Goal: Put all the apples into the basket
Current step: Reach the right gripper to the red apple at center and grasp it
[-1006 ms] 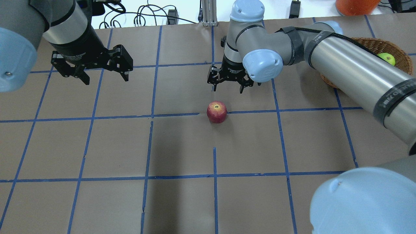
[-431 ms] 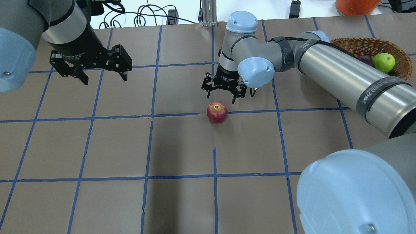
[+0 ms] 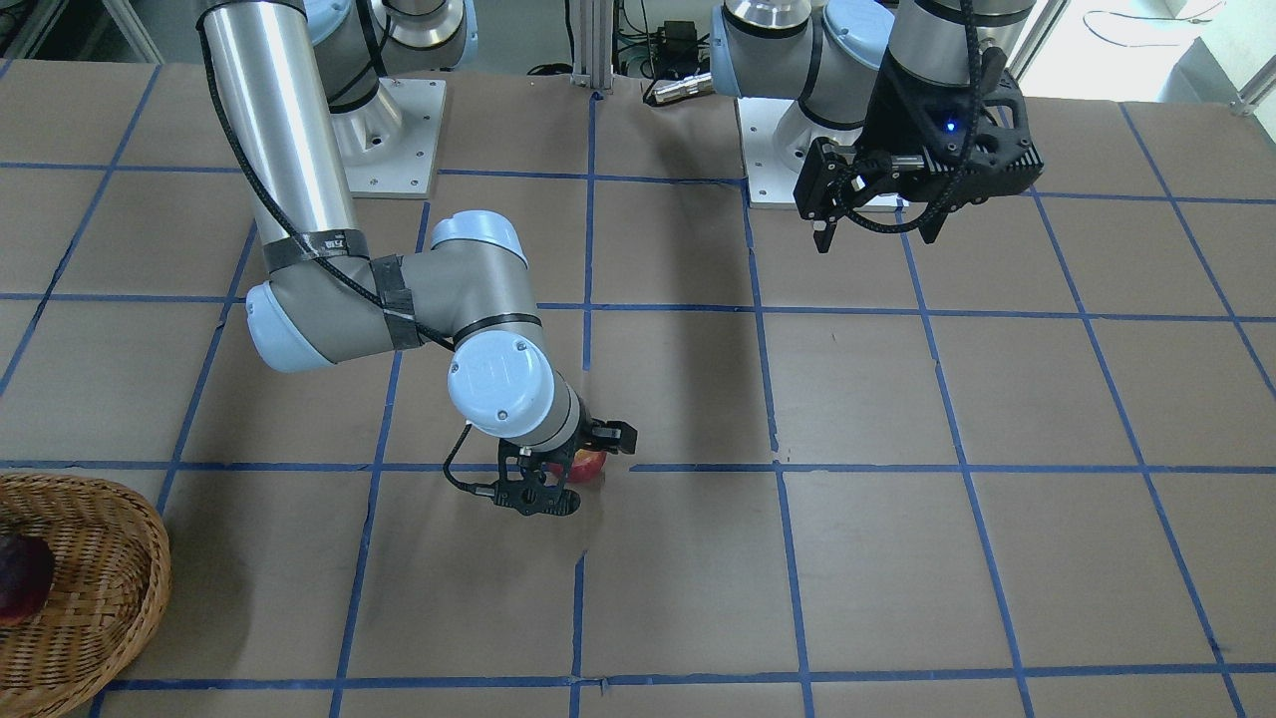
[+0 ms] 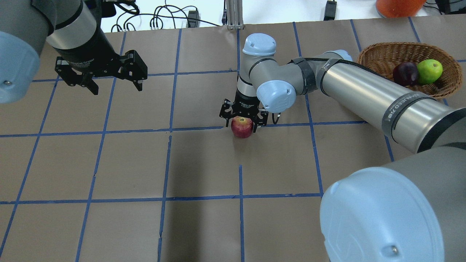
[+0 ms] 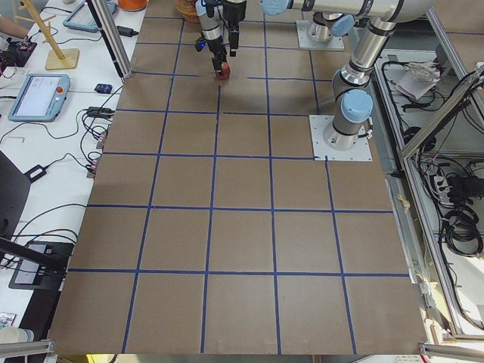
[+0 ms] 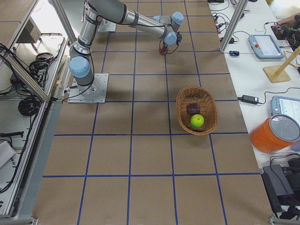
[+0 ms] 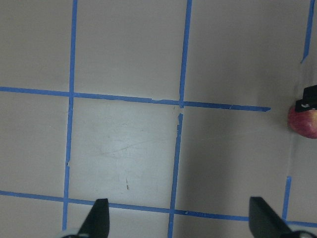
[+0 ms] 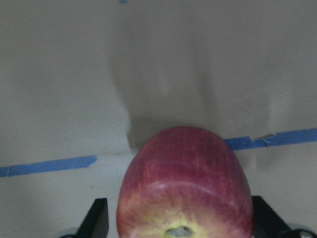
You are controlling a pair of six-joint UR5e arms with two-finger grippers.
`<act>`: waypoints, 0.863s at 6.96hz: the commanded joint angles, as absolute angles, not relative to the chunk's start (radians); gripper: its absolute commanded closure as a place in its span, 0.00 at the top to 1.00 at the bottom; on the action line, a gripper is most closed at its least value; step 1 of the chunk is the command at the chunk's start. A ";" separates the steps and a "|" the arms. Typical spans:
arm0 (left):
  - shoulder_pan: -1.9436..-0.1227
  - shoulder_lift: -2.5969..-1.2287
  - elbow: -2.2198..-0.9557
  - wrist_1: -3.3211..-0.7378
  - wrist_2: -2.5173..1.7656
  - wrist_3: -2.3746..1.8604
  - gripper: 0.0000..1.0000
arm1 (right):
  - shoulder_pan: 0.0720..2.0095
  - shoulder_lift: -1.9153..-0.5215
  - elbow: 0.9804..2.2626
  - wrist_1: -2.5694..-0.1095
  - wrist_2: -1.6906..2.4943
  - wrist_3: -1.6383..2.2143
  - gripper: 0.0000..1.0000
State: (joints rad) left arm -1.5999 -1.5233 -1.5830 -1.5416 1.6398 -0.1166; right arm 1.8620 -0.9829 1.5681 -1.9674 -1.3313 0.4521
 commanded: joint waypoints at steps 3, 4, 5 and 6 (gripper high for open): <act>-1.600 -1.523 -1.582 -1.542 1.640 -0.117 1.00 | 1.858 -1.020 1.563 -1.985 -1.413 0.430 0.00; -1.600 -1.522 -1.582 -1.542 1.640 -0.117 1.00 | 1.835 -1.075 1.546 -1.935 -1.478 0.405 0.00; -1.600 -1.522 -1.582 -1.543 1.640 -0.117 1.00 | 1.780 -1.122 1.528 -1.868 -1.529 0.369 0.00; -1.600 -1.522 -1.582 -1.542 1.640 -0.117 1.00 | 1.685 -1.149 1.505 -1.829 -1.538 0.327 0.00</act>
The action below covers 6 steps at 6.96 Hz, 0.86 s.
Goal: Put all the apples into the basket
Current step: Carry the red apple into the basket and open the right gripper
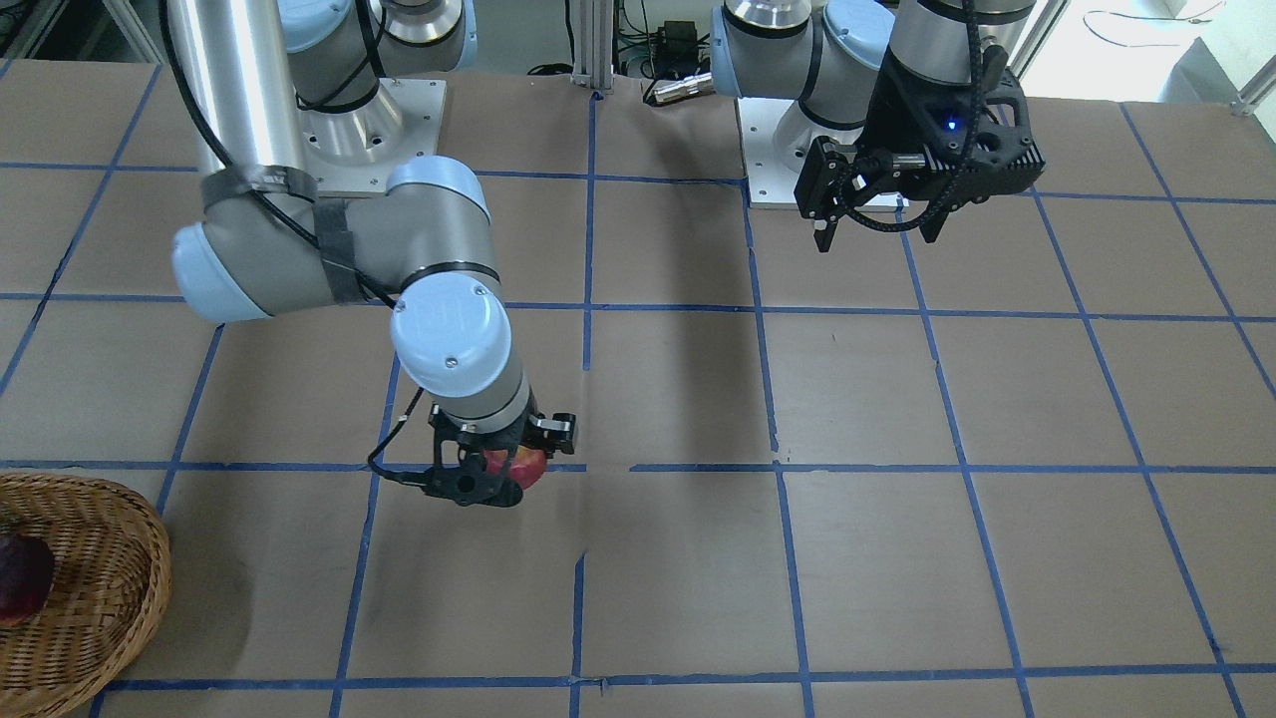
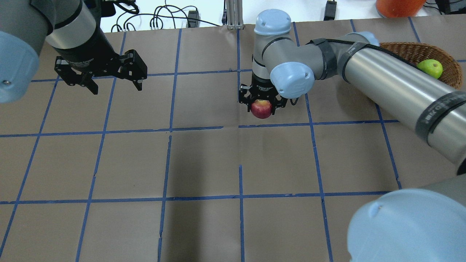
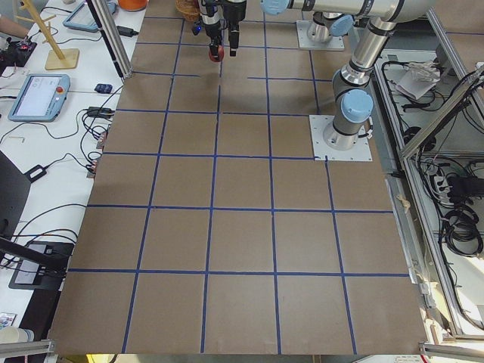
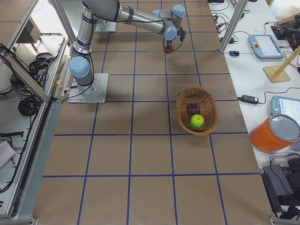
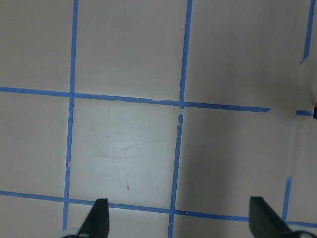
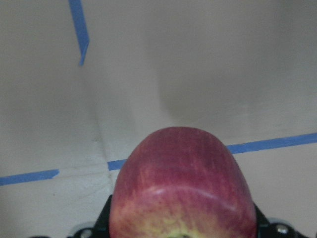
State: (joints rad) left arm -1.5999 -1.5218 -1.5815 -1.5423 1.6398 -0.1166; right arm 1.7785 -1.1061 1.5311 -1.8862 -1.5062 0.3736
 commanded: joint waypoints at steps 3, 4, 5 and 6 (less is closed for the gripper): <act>-1.600 -1.522 -1.582 -1.542 1.640 -0.117 1.00 | 1.414 -1.146 1.499 -1.848 -1.652 -0.044 0.00; -1.600 -1.522 -1.582 -1.542 1.640 -0.117 1.00 | 1.331 -1.125 1.488 -1.851 -1.651 -0.145 0.00; -1.600 -1.522 -1.582 -1.542 1.640 -0.117 1.00 | 1.295 -1.096 1.470 -1.930 -1.652 -0.237 0.00; -1.600 -1.522 -1.582 -1.542 1.640 -0.117 1.00 | 1.290 -1.053 1.468 -2.004 -1.661 -0.250 0.00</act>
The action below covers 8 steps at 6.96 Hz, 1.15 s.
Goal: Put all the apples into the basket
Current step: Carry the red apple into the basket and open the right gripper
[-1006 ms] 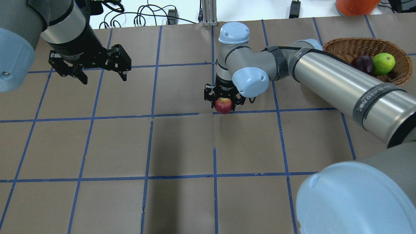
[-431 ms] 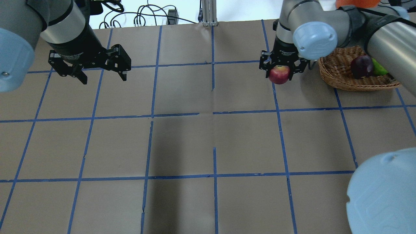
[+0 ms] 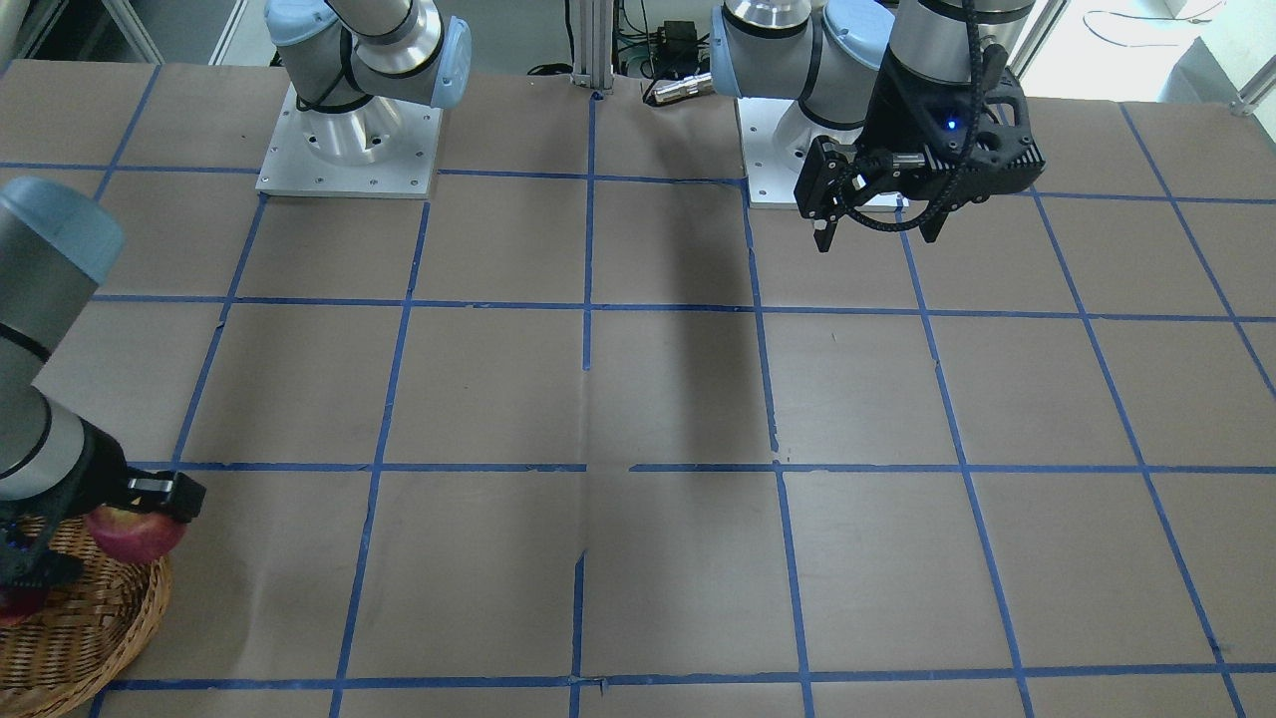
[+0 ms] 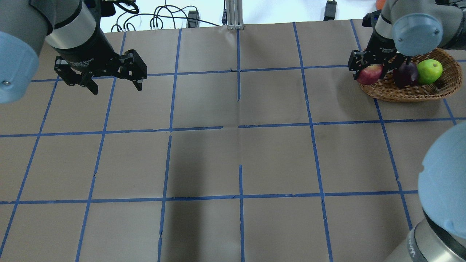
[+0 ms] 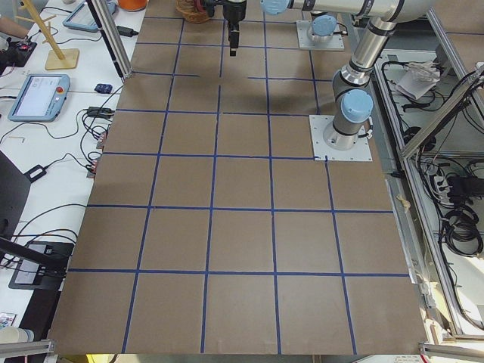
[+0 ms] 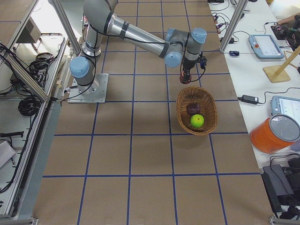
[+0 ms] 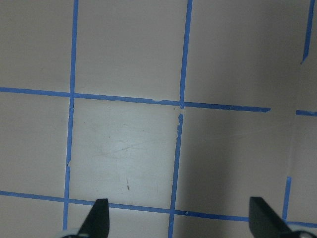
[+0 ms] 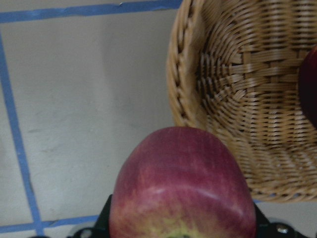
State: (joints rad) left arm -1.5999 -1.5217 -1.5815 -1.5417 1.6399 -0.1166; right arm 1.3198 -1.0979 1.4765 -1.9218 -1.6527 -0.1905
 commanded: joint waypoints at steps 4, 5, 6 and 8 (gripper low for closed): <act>-1.600 -1.522 -1.583 -1.542 1.641 -0.117 1.00 | 1.244 -0.997 1.436 -2.057 -1.667 -0.253 0.00; -1.600 -1.522 -1.583 -1.542 1.641 -0.117 1.00 | 1.244 -0.983 1.442 -2.057 -1.667 -0.252 0.08; -1.600 -1.522 -1.583 -1.542 1.641 -0.117 1.00 | 1.244 -0.965 1.440 -2.060 -1.664 -0.252 0.96; -1.600 -1.522 -1.583 -1.542 1.641 -0.117 1.00 | 1.241 -0.979 1.431 -2.040 -1.696 -0.252 1.00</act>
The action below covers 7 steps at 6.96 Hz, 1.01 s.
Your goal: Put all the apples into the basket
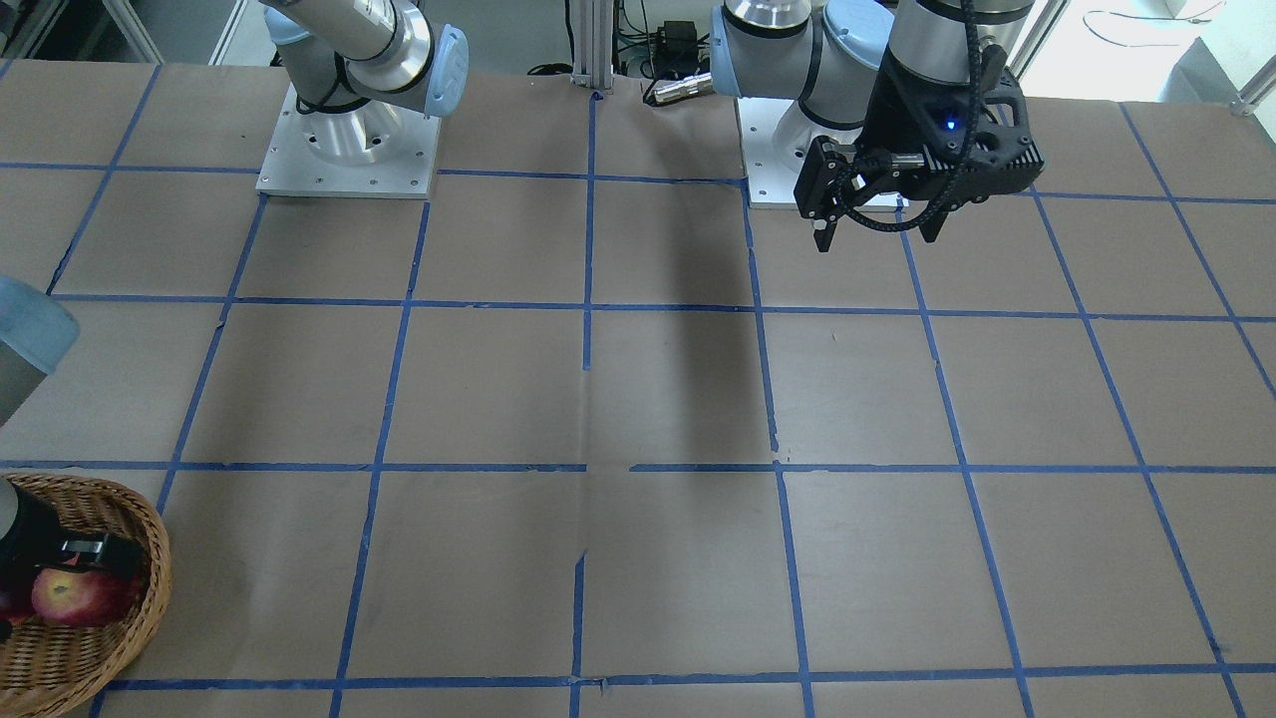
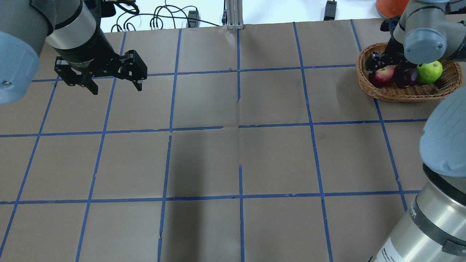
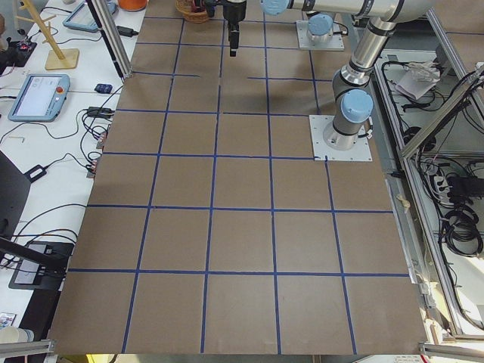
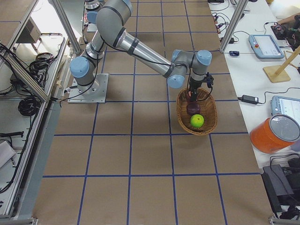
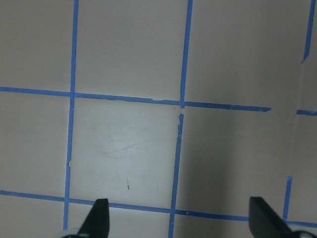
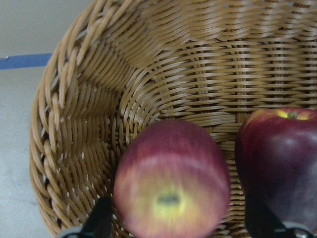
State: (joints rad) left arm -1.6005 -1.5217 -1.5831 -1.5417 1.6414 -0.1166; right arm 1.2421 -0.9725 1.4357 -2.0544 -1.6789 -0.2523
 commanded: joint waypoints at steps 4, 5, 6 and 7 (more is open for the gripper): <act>-1.600 -1.522 -1.583 -1.542 1.640 -0.117 1.00 | 1.352 -1.132 1.448 -1.980 -1.718 -0.236 1.00; -1.600 -1.522 -1.583 -1.542 1.640 -0.117 1.00 | 1.364 -1.158 1.418 -1.903 -1.710 -0.233 1.00; -1.600 -1.522 -1.583 -1.542 1.640 -0.117 1.00 | 1.368 -1.179 1.399 -1.857 -1.706 -0.233 1.00; -1.600 -1.522 -1.583 -1.542 1.640 -0.117 1.00 | 1.373 -1.246 1.394 -1.785 -1.694 -0.235 1.00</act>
State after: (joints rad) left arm -1.5999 -1.5217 -1.5831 -1.5416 1.6399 -0.1166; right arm 1.3646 -1.1870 1.4066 -1.8597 -1.7044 -0.2342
